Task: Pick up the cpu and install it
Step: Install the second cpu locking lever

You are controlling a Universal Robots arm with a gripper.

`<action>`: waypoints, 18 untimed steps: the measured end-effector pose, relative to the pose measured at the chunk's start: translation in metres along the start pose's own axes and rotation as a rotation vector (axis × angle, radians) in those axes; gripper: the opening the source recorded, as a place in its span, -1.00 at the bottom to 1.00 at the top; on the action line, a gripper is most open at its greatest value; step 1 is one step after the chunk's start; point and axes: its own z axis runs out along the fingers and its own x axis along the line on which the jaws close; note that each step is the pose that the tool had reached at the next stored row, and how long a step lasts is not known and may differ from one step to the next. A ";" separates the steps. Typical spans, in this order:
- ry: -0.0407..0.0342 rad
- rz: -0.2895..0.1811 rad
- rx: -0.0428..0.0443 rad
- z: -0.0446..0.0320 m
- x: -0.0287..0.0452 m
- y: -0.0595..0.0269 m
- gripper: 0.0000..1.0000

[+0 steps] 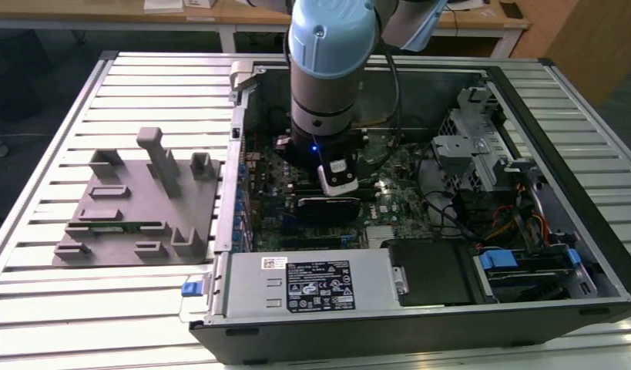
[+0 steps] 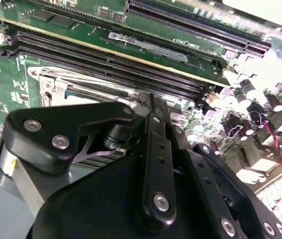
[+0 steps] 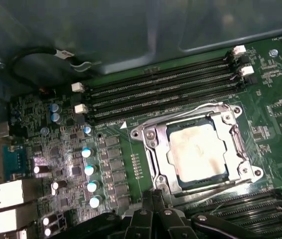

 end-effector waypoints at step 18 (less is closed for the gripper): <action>0.0018 0.001 -0.0073 -0.0330 0.0019 0.0073 -0.79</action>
